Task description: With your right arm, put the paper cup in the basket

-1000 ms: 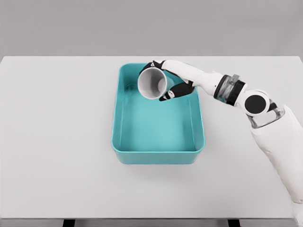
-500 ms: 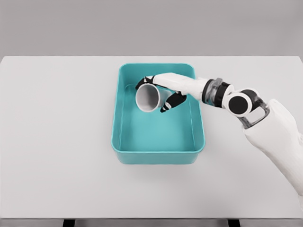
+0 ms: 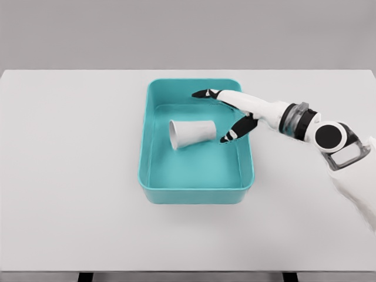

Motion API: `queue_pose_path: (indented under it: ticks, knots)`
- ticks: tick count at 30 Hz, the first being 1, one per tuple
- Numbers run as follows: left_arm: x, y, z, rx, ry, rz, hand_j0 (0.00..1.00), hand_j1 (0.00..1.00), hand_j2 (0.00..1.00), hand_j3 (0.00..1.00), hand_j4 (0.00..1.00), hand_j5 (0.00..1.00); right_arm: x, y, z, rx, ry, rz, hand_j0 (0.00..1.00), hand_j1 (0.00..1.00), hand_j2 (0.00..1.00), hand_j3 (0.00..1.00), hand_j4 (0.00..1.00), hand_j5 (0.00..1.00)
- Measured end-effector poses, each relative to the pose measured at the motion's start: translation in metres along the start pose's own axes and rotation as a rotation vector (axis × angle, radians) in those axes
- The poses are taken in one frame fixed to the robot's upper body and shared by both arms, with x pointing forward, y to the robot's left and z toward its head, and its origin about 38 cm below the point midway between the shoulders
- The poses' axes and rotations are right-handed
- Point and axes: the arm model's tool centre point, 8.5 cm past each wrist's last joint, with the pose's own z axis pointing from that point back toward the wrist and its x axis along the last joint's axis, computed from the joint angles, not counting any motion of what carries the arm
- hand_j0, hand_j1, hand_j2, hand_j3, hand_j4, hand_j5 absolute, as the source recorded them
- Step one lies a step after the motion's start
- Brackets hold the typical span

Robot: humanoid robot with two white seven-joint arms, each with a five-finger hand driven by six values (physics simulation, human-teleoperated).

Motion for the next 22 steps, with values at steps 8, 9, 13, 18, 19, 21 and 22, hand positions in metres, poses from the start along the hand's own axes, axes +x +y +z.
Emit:
queue_pose_path:
  ticks: [8, 9, 13, 18, 19, 21, 22]
  knots:
    - [0.000, 0.000, 0.000, 0.000, 0.000, 0.000, 1.00, 1.00, 1.00, 1.00, 1.00, 1.00, -0.027, -0.034, 0.086, -0.216, -0.067, -0.252, 1.00, 1.00, 1.00, 1.00, 1.00, 1.00]
    - [0.000, 0.000, 0.000, 0.000, 0.000, -0.001, 1.00, 1.00, 1.00, 1.00, 1.00, 1.00, -0.032, -0.031, 0.092, -0.227, -0.060, -0.271, 1.00, 1.00, 1.00, 1.00, 1.00, 1.00]
    - [0.000, 0.000, 0.000, 0.000, 0.000, 0.000, 1.00, 1.00, 1.00, 1.00, 1.00, 1.00, -0.047, -0.031, 0.118, -0.276, -0.026, -0.300, 1.00, 1.00, 1.00, 1.00, 1.00, 1.00]
    - [0.000, 0.000, 0.000, 0.000, 0.000, 0.000, 1.00, 1.00, 1.00, 1.00, 1.00, 1.00, -0.051, -0.040, 0.135, -0.300, 0.004, -0.279, 1.00, 1.00, 1.00, 1.00, 1.00, 1.00]
    - [0.000, 0.000, 0.000, 0.000, 0.000, 0.000, 1.00, 1.00, 1.00, 1.00, 1.00, 1.00, -0.051, -0.042, 0.137, -0.302, 0.007, -0.276, 1.00, 1.00, 1.00, 1.00, 1.00, 1.00]
    - [0.000, 0.000, 0.000, 0.000, 0.000, 0.000, 1.00, 1.00, 1.00, 1.00, 1.00, 1.00, -0.052, -0.043, 0.139, -0.304, 0.010, -0.272, 1.00, 1.00, 1.00, 1.00, 1.00, 1.00]
    - [0.000, 0.000, 0.000, 0.000, 0.000, 0.000, 1.00, 1.00, 1.00, 1.00, 1.00, 1.00, -0.052, -0.043, 0.139, -0.304, 0.011, -0.271, 1.00, 1.00, 1.00, 1.00, 1.00, 1.00]
